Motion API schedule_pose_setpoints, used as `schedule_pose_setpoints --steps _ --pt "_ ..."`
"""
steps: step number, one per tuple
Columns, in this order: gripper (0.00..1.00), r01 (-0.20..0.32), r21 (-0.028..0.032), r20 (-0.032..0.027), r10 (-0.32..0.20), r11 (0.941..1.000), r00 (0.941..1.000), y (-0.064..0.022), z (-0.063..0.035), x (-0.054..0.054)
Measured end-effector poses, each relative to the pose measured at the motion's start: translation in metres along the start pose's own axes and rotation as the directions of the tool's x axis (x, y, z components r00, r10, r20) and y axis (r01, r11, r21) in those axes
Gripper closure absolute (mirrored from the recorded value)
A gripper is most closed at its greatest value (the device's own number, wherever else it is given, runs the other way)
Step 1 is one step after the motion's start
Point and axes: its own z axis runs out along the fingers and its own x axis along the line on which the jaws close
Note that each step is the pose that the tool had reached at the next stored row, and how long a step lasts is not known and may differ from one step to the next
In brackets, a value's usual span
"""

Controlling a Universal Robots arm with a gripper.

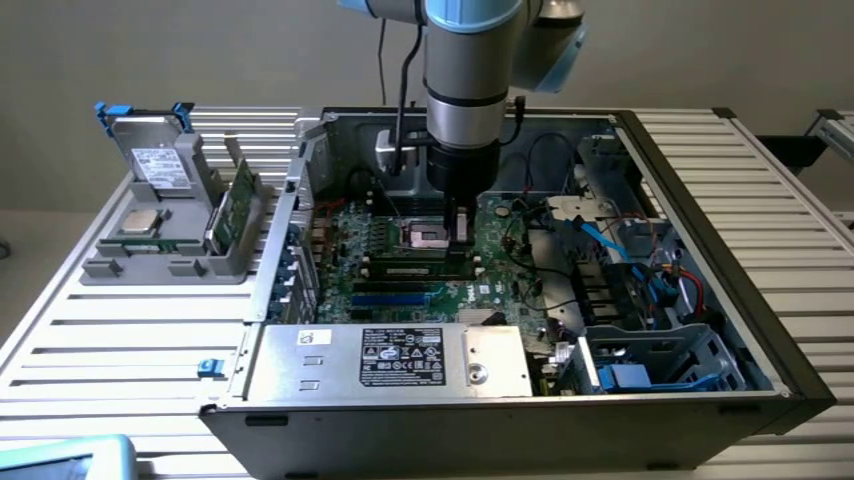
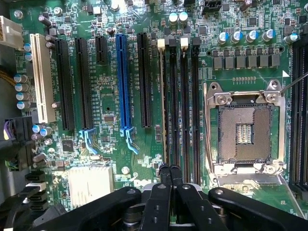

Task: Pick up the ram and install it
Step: 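Press down the ram until it locks into place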

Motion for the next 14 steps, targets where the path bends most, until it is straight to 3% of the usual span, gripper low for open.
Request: schedule_pose_setpoints --steps 7,14 --pt "0.89 0.0 0.0005 0.0013 0.0 1.0 1.0 0.0028 -0.0024 0.0" --pt "0.89 0.0 0.0007 0.0002 0.0 1.0 1.0 0.0318 -0.0079 0.002"
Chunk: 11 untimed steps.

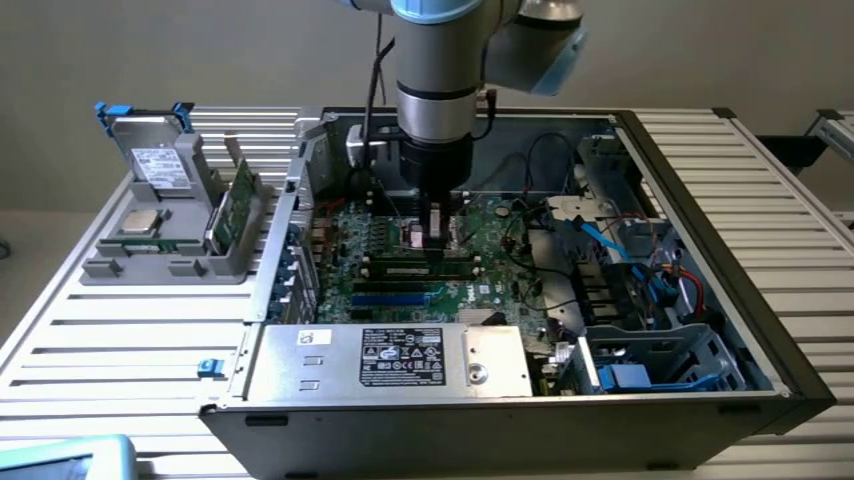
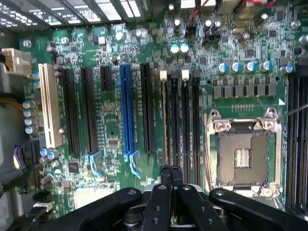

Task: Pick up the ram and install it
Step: 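Press down the ram until it locks into place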

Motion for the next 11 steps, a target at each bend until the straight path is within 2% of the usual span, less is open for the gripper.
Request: schedule_pose_setpoints --steps 5,11 --pt "0.89 -0.001 0.0064 0.0003 0.001 1.0 1.0 0.0171 -0.0002 0.001" --pt "0.89 -0.001 0.0095 0.0005 0.001 1.0 1.0 0.0209 0.0031 0.001"
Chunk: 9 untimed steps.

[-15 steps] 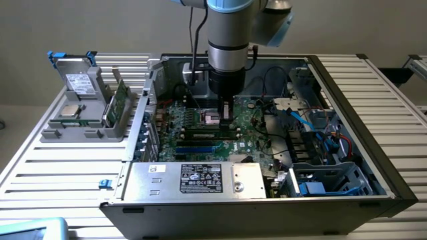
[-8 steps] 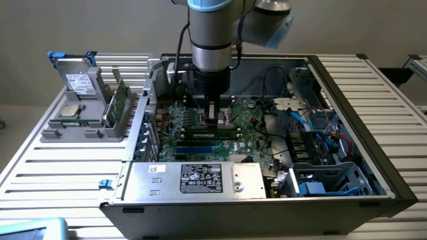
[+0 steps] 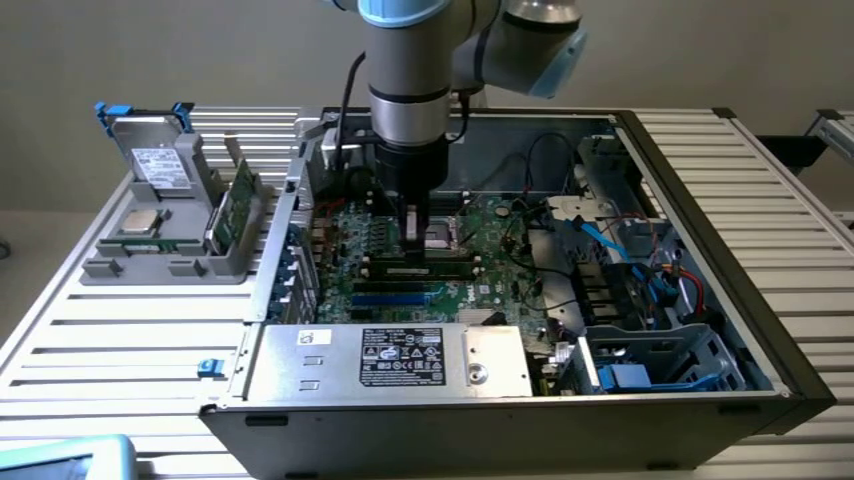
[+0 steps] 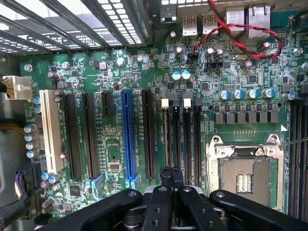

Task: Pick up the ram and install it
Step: 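Press down the ram until it locks into place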

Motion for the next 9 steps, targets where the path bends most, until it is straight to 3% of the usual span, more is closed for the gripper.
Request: schedule_pose_setpoints --steps 9 --pt "0.89 0.0 -0.0001 -0.0003 0.0 1.0 1.0 0.0005 0.0038 -0.0002"
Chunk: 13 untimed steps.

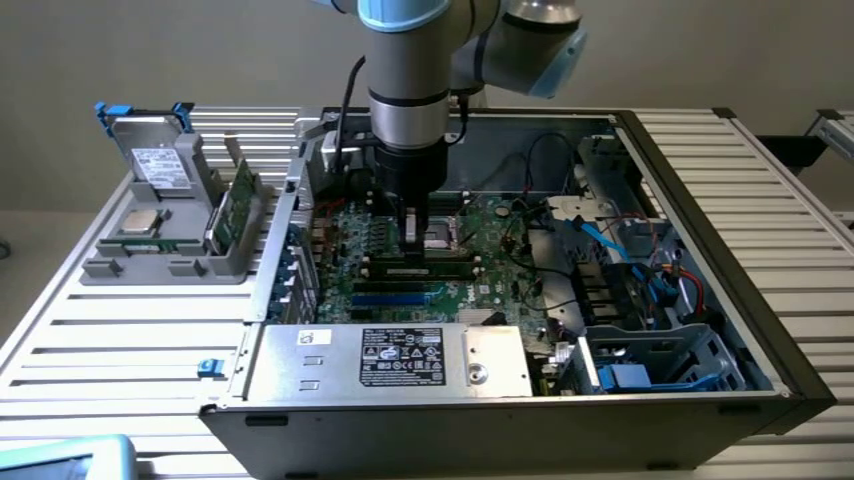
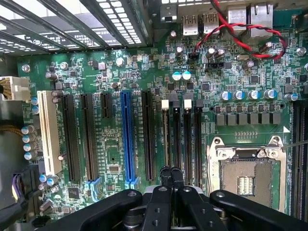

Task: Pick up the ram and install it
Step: 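Press down the ram until it locks into place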

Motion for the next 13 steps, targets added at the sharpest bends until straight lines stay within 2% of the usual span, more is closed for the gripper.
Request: schedule_pose_setpoints --steps 10,11,13 --pt "0.89 0.0 0.0009 0.0009 0.0 1.0 1.0 0.0003 0.0008 0.0" --pt "0.89 0.0 0.0016 0.0021 0.0 1.0 1.0 0.0002 -0.0019 0.0" --pt "0.89 0.0 0.0008 0.0006 0.0 1.0 1.0 0.0 -0.0107 0.001"
